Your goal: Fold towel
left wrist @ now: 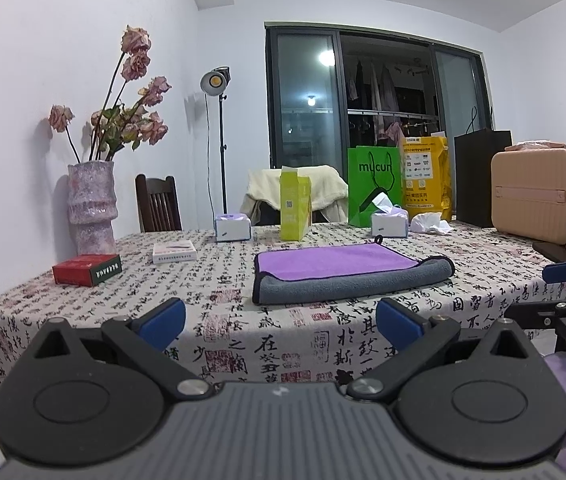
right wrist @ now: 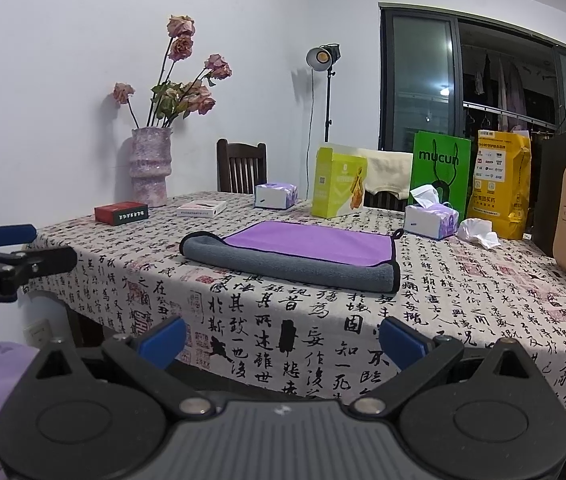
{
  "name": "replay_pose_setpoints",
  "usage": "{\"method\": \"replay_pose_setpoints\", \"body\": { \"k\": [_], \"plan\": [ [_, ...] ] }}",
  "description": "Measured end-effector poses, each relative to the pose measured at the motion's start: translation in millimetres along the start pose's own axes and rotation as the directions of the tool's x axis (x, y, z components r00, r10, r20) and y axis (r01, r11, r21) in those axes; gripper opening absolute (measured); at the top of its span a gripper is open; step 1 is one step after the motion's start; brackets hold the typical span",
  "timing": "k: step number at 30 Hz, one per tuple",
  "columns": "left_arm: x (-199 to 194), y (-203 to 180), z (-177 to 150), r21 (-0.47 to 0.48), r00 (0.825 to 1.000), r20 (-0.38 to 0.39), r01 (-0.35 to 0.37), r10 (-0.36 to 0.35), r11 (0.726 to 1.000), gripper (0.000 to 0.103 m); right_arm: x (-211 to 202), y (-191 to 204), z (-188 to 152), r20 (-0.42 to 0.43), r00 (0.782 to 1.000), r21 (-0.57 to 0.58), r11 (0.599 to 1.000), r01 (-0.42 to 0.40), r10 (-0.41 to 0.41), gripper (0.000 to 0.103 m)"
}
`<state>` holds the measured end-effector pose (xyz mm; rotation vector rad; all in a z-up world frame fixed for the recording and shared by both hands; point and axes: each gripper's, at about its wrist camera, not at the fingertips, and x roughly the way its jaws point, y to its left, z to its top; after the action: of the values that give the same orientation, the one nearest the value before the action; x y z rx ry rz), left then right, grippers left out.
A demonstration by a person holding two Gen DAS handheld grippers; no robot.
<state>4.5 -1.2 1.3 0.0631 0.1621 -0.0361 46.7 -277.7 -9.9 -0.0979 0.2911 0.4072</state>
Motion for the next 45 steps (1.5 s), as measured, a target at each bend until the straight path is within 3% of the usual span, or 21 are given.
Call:
{"method": "replay_pose_setpoints", "body": {
  "k": [12,19,24,30,34,39,45],
  "plan": [
    [16,12,6,0.016,1.000,0.002,-0.007,0.007,1.000,0.103,0,-25,15,0.067,0.997,0.054,0.998,-0.029,0.025,0.103],
    [38,21,9,0.039,0.999,0.019,0.036,-0.037,0.999,0.103,14,-51,25,0.097,0.995,0.071,0.997,0.012,-0.019,0.103],
    [58,28,13,0.026,1.000,0.012,0.023,-0.023,0.999,0.103,22,-67,30,0.144,0.988,0.052,0.998,0.039,-0.046,0.103],
    [87,36,18,0.021,0.998,0.010,0.066,-0.066,0.998,0.103,46,-82,37,0.146,0.989,0.036,0.999,0.031,-0.036,0.103],
    [125,40,25,0.007,0.995,-0.032,0.097,-0.097,0.995,0.103,81,-95,44,0.092,0.995,0.052,0.998,0.021,-0.026,0.103],
    [168,44,33,-0.049,0.984,-0.089,0.151,-0.154,0.987,0.095,117,-115,51,0.026,0.999,0.103,0.994,-0.022,0.019,0.098],
    [204,39,35,-0.027,0.959,-0.162,0.233,-0.234,0.972,0.074,145,-127,58,-0.031,1.000,0.085,0.996,0.006,-0.003,0.088]
  ]
}}
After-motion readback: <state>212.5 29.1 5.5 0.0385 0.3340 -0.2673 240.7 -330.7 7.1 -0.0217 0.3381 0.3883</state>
